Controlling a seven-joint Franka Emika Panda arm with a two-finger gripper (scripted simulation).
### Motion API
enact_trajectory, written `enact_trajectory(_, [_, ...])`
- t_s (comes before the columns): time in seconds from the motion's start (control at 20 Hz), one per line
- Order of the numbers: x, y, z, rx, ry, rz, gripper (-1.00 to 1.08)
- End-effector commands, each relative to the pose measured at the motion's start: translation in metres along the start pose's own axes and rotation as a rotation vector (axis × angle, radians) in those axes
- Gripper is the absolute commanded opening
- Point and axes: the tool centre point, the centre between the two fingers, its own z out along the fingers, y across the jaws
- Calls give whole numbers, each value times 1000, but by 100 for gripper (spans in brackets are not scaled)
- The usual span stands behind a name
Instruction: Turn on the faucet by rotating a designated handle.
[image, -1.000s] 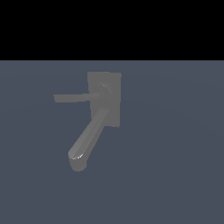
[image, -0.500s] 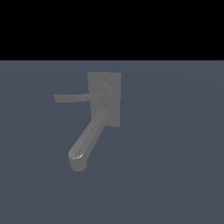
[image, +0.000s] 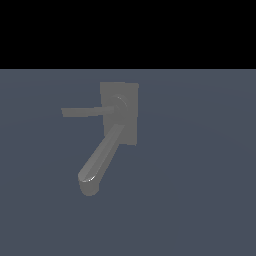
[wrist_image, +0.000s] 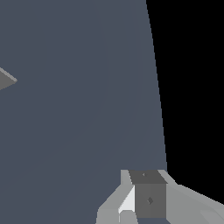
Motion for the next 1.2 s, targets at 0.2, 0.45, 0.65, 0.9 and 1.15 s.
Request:
enact_trajectory(0.2, [22,31,-67,-232,159,29,-100])
enact_trajectory(0.45, [39,38,-122,-414,268,17,-100])
enact_trajectory(0.65, [54,31,-164,-558,348,-17,-100])
enact_trajectory(0.9, [76,7,-212,-731,437,-90,-100])
enact_trajectory(1.15, [101,-34,-247,-891,511,-199,-100])
